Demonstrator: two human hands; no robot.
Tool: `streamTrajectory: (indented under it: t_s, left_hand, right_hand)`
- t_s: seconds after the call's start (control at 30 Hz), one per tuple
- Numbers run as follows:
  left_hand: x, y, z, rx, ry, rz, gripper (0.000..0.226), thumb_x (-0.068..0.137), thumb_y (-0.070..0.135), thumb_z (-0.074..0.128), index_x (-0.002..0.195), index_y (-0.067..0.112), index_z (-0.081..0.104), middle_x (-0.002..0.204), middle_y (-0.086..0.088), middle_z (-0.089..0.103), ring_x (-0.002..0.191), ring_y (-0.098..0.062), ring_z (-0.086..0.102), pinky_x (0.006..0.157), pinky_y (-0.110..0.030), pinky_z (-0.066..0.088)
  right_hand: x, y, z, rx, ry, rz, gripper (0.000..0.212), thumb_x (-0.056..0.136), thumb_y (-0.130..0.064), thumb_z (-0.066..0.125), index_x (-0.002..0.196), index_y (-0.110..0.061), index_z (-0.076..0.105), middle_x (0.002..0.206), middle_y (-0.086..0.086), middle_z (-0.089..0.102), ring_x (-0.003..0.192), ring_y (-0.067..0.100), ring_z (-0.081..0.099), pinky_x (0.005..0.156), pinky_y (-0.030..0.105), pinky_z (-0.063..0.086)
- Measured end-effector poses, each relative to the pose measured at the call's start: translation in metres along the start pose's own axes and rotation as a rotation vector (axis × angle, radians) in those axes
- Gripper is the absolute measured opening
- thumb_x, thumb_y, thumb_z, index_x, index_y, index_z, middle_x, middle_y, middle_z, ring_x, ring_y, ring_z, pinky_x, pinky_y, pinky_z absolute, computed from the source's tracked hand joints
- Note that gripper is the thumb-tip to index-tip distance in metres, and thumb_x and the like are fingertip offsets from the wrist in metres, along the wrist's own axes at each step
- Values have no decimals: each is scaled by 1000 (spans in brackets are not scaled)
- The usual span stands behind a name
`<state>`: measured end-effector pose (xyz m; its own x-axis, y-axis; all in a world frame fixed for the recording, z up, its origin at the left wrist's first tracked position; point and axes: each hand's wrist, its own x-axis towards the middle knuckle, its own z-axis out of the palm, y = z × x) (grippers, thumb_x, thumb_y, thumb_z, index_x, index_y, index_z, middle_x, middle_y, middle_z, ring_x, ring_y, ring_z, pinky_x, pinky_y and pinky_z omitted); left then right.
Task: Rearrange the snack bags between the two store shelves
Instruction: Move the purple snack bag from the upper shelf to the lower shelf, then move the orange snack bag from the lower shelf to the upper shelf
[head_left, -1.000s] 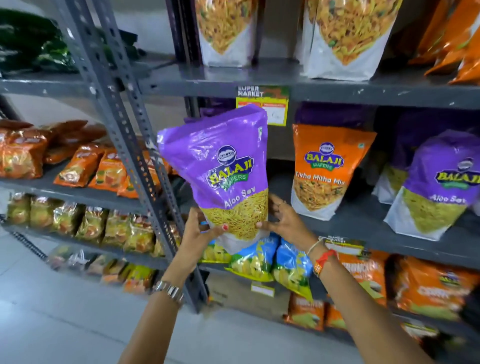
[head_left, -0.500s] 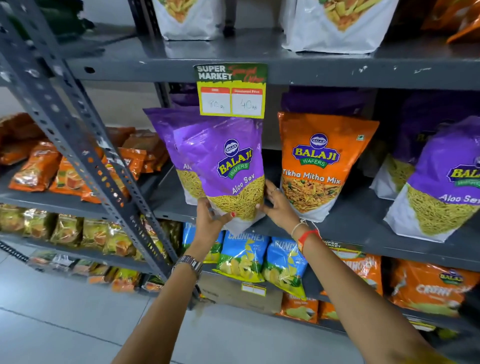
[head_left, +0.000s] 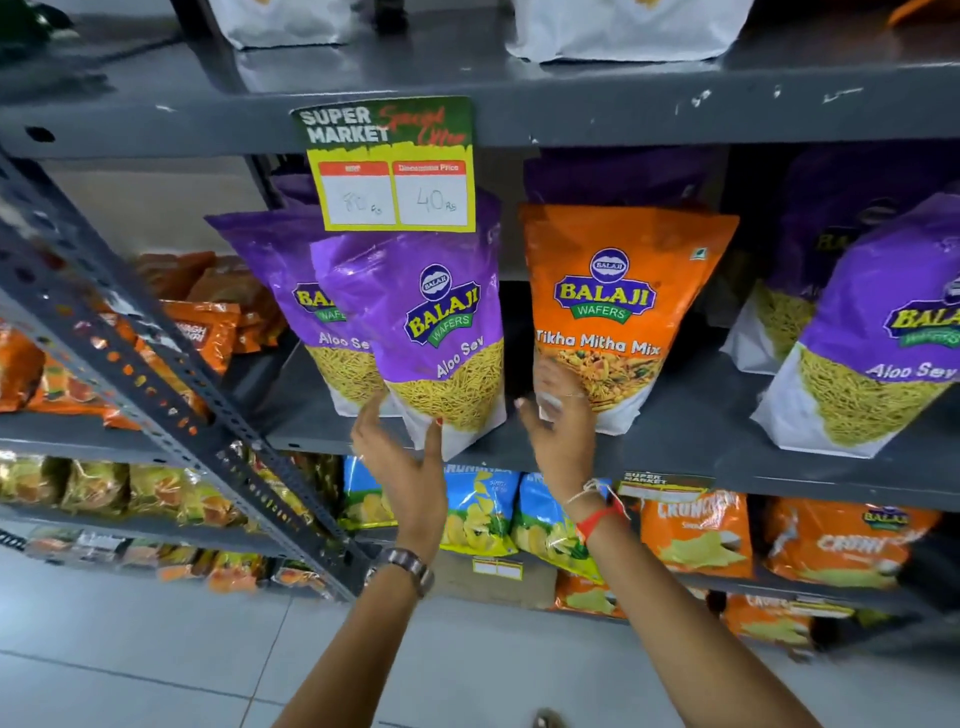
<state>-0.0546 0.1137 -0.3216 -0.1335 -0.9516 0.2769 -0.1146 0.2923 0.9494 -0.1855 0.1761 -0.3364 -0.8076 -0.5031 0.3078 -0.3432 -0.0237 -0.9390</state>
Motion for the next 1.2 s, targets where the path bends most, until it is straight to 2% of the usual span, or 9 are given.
streamTrajectory:
  t_s: [0.07,0.13,0.3,0.4,0.5,0.6,0.8,1.07,1.2]
  left_hand:
    - [-18,7,11,-4,-7,149,41,82,14,62,119,20,45,115,2,45,103,-7,43,90,-11,36]
    - [-26,13,30,-91,-266,172,30,86,17,58,111,29,46,107,9,50,98,-6,49,89,-26,46]
    - [-18,30,91,-288,-659,-22,50,89,12,52,134,12,31,137,6,42,125,1,42,105,-18,39]
    - [-3,36,120,-308,-642,-162,62,91,8,48,141,7,11,143,-9,33,124,-12,38,89,-4,42]
    - [7,32,134,-336,-614,-253,62,91,13,49,138,9,9,144,-16,34,122,-20,43,90,-19,44]
    - [6,26,133,-348,-633,-257,62,89,7,51,136,6,11,134,-12,38,116,-16,44,92,-22,45]
    - [-8,24,115,-254,-682,-261,59,87,-2,50,138,2,23,130,-15,46,114,-17,46,101,-35,42]
    - [-38,43,56,-240,-742,-135,51,87,0,52,133,5,30,121,-4,48,109,-13,49,79,-6,47]
    - [-43,64,22,-286,-718,-21,46,83,16,57,121,32,36,124,1,49,117,-15,50,96,-27,43]
  right_hand:
    - [-6,3,-17,-65,279,-44,45,75,2,70,118,-7,56,118,16,61,109,20,58,92,33,53]
    - [-1,6,-33,-152,419,32,58,68,-6,77,120,-9,53,120,16,54,115,30,50,91,28,45]
    - [22,17,-61,-190,366,175,103,55,-28,90,138,-9,32,139,20,35,133,32,29,102,31,31]
    - [35,23,-71,-132,271,237,115,50,-42,90,142,-10,28,143,18,37,136,30,34,111,35,32]
    - [42,28,-78,-109,148,276,108,44,-59,82,132,-11,39,128,15,55,122,28,54,99,38,48]
    - [38,27,-79,-92,76,298,93,50,-50,82,126,-13,44,123,14,59,116,25,58,88,28,45]
    - [15,19,-84,-81,86,275,91,50,-53,77,126,-14,44,125,15,59,115,24,58,92,32,46]
    - [-51,-20,-92,-39,158,216,76,58,-38,81,122,-14,47,115,6,64,108,20,62,94,38,52]
    - [-73,-56,-93,-30,181,141,71,60,-35,85,120,-19,51,115,5,66,108,17,64,94,39,54]
